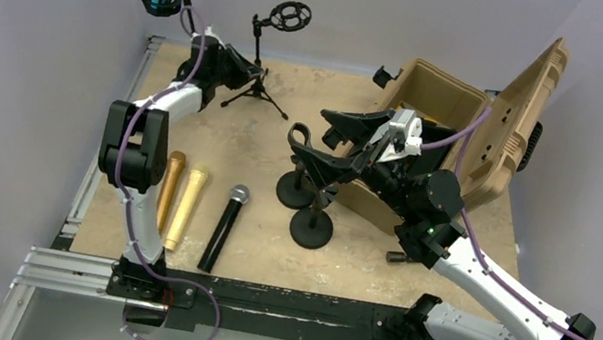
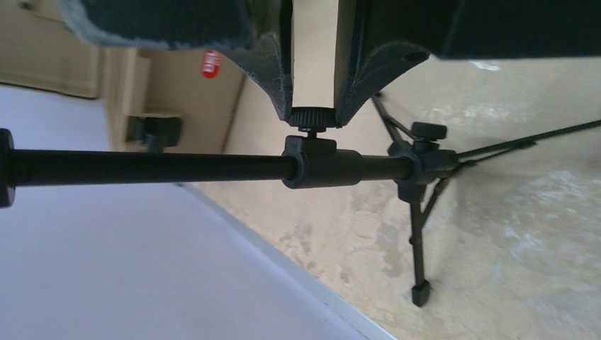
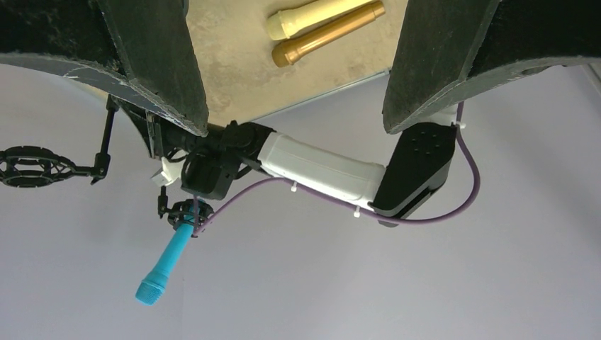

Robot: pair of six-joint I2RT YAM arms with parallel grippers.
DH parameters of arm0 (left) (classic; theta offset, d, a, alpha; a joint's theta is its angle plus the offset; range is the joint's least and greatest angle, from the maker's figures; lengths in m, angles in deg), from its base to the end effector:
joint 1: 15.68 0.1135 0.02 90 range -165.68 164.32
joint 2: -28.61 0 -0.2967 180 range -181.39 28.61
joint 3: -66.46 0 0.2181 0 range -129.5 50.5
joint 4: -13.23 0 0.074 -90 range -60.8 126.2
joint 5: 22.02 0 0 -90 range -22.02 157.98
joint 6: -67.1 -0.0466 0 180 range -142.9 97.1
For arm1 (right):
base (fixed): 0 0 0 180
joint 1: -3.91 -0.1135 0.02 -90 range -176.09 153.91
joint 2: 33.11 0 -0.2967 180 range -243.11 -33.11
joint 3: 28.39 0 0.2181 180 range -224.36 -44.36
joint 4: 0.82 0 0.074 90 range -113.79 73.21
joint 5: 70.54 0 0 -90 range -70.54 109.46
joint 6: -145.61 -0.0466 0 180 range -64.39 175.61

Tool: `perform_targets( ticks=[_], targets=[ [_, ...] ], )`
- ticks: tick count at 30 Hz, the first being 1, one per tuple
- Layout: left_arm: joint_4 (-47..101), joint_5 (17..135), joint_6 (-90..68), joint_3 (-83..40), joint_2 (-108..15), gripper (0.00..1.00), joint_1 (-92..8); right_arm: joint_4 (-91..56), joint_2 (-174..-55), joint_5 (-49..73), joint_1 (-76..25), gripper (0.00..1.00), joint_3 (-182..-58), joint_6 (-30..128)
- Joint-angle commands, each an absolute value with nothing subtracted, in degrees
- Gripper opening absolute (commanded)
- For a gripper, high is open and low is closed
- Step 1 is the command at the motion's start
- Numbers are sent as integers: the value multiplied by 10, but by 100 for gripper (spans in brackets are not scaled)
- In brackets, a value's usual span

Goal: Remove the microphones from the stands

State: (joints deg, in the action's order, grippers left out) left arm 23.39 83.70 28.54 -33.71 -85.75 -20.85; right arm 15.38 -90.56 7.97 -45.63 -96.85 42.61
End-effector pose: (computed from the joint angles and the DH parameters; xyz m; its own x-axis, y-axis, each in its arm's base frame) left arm 0.4591 -0.0542 0.2813 -0.5160 -0.7091 -0.4805 -0.1138 0.6128 -0.7820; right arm 0.1103 0.1436 0.4600 0.0955 0.4517 -0.8870 -0.9053 0.4100 0.1113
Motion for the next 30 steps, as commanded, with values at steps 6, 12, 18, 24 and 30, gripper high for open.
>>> perform_targets(
  ticks=[6,12,18,24,30],
  targets=[
    [-158,896,714,-196,-930,0,-179,172,-901,81,-458,90,-983,424],
    [-263,859,791,-159,-956,0,-179,171,-896,86,-458,90,-982,424],
    [-348,856,874,-145,-993,30,-181,178,-906,77,-458,90,-985,421],
    [-298,867,806,-113,-931,54,-177,179,-907,76,-458,90,-985,420],
    [-262,885,751,-89,-891,54,-178,179,-903,77,-458,90,-981,418]
  ],
)
